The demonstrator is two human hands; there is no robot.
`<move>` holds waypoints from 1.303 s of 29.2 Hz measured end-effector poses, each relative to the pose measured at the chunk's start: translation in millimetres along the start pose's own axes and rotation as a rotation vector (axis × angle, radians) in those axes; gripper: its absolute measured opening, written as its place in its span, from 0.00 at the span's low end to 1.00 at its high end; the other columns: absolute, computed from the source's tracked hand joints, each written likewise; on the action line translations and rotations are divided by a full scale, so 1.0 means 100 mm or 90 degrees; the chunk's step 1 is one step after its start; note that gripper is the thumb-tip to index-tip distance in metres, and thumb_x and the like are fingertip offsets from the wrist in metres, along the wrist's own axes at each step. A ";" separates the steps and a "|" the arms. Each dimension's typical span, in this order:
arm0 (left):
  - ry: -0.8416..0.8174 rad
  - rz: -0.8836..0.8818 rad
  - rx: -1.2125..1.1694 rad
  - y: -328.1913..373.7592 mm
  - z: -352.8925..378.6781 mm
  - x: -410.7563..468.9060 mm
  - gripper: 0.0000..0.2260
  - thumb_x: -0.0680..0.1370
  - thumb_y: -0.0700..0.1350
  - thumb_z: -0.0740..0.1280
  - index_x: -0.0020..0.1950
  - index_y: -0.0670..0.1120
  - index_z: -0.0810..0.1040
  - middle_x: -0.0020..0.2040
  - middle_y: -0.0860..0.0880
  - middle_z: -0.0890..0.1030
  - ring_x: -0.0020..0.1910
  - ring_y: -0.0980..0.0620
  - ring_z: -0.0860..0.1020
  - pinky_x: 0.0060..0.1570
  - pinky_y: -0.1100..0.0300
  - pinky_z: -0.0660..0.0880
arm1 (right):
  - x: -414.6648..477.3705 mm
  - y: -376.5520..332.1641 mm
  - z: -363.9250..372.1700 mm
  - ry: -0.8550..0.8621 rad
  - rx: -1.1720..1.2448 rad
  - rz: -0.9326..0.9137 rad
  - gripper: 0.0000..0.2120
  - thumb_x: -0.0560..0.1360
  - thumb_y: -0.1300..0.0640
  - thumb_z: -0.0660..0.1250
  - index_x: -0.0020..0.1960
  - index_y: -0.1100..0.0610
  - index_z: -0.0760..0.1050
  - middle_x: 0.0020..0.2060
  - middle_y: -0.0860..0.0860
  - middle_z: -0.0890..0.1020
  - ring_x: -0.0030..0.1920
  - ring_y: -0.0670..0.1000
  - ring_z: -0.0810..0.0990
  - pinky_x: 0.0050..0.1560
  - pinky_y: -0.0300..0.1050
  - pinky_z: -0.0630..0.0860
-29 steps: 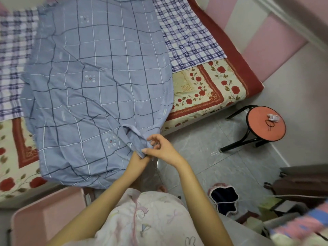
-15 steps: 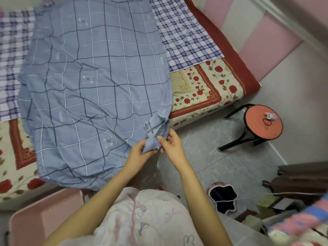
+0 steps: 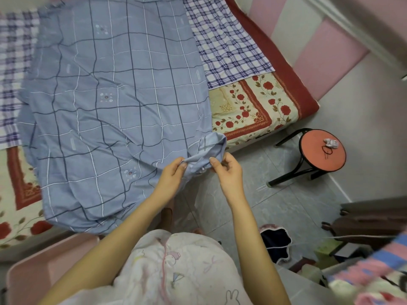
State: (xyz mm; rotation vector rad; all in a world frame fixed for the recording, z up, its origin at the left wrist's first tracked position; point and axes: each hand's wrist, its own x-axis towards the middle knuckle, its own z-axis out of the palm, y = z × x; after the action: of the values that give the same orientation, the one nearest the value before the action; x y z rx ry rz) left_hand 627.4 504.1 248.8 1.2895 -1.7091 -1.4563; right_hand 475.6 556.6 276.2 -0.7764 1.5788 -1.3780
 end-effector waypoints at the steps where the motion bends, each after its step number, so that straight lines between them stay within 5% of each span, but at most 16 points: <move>1: 0.003 -0.006 -0.012 0.04 0.01 0.01 0.10 0.78 0.47 0.56 0.40 0.46 0.72 0.35 0.51 0.71 0.35 0.61 0.69 0.39 0.64 0.66 | 0.01 -0.03 0.01 0.001 0.017 0.010 0.04 0.76 0.64 0.66 0.46 0.56 0.75 0.40 0.51 0.81 0.39 0.43 0.81 0.41 0.36 0.79; 5: -0.082 -0.047 -0.126 0.25 -0.03 0.07 0.06 0.77 0.42 0.65 0.53 0.42 0.74 0.41 0.56 0.79 0.39 0.67 0.77 0.41 0.74 0.70 | 0.10 -0.18 0.09 -0.020 0.021 0.030 0.05 0.75 0.64 0.67 0.45 0.62 0.71 0.35 0.54 0.80 0.31 0.43 0.80 0.33 0.36 0.78; 8: -0.117 -0.036 0.017 0.18 -0.17 0.18 0.21 0.63 0.55 0.75 0.52 0.50 0.74 0.46 0.59 0.80 0.43 0.65 0.77 0.44 0.72 0.73 | 0.20 -0.32 0.14 -0.082 -0.007 -0.005 0.08 0.75 0.65 0.68 0.41 0.60 0.70 0.33 0.53 0.77 0.33 0.45 0.79 0.38 0.40 0.78; 11: -0.089 -0.023 0.013 0.17 -0.26 0.23 0.16 0.63 0.49 0.68 0.48 0.44 0.75 0.40 0.50 0.78 0.38 0.58 0.76 0.42 0.59 0.73 | 0.27 -0.43 0.17 -0.195 0.010 0.011 0.05 0.76 0.63 0.66 0.43 0.59 0.71 0.39 0.55 0.78 0.42 0.51 0.78 0.47 0.46 0.76; 15: -0.127 -0.020 -0.048 0.32 -0.36 0.25 0.18 0.65 0.38 0.58 0.53 0.45 0.75 0.40 0.49 0.78 0.35 0.63 0.76 0.37 0.69 0.72 | 0.33 -0.52 0.32 -0.257 0.091 0.088 0.04 0.79 0.62 0.61 0.49 0.57 0.74 0.45 0.55 0.81 0.47 0.52 0.80 0.53 0.50 0.76; 21: -0.059 -0.173 -0.225 0.39 -0.47 0.35 0.13 0.72 0.30 0.52 0.42 0.40 0.75 0.29 0.51 0.81 0.29 0.55 0.78 0.30 0.65 0.74 | 0.52 -0.55 0.38 -0.242 0.020 0.093 0.06 0.79 0.52 0.61 0.53 0.53 0.73 0.52 0.46 0.78 0.56 0.45 0.75 0.58 0.46 0.72; 25: -0.038 -0.277 -0.383 0.36 -0.63 0.38 0.15 0.74 0.34 0.49 0.48 0.38 0.76 0.37 0.44 0.82 0.37 0.48 0.79 0.43 0.56 0.75 | 0.61 -0.37 0.42 -0.257 -0.038 0.215 0.24 0.76 0.44 0.64 0.67 0.56 0.68 0.59 0.51 0.76 0.59 0.51 0.76 0.53 0.47 0.77; 28: -0.043 -0.287 -0.377 0.38 -0.69 0.42 0.17 0.74 0.36 0.49 0.55 0.37 0.75 0.48 0.40 0.81 0.45 0.44 0.79 0.52 0.49 0.74 | 0.55 -0.35 0.53 -0.357 -0.069 0.200 0.14 0.78 0.45 0.63 0.57 0.52 0.76 0.49 0.48 0.82 0.50 0.47 0.79 0.48 0.40 0.76; 33: -0.074 -0.305 -0.421 0.39 -0.77 0.40 0.18 0.77 0.40 0.49 0.55 0.36 0.75 0.47 0.40 0.83 0.46 0.44 0.81 0.54 0.47 0.74 | 0.57 -0.29 0.62 -0.224 0.022 0.116 0.02 0.79 0.57 0.63 0.50 0.54 0.74 0.41 0.48 0.79 0.40 0.45 0.77 0.43 0.38 0.73; 38: -0.085 -0.309 -0.412 0.36 -0.80 0.42 0.14 0.78 0.42 0.54 0.54 0.40 0.77 0.49 0.42 0.81 0.46 0.47 0.81 0.55 0.51 0.74 | 0.64 -0.31 0.59 -0.133 0.127 0.155 0.07 0.81 0.61 0.57 0.47 0.54 0.72 0.43 0.52 0.77 0.46 0.52 0.75 0.53 0.50 0.74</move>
State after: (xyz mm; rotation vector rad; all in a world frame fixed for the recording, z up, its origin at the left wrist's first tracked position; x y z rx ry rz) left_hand 668.8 430.6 297.5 1.2861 -0.8713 -2.1757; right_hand 499.0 469.1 292.9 -0.5658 1.3038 -1.2131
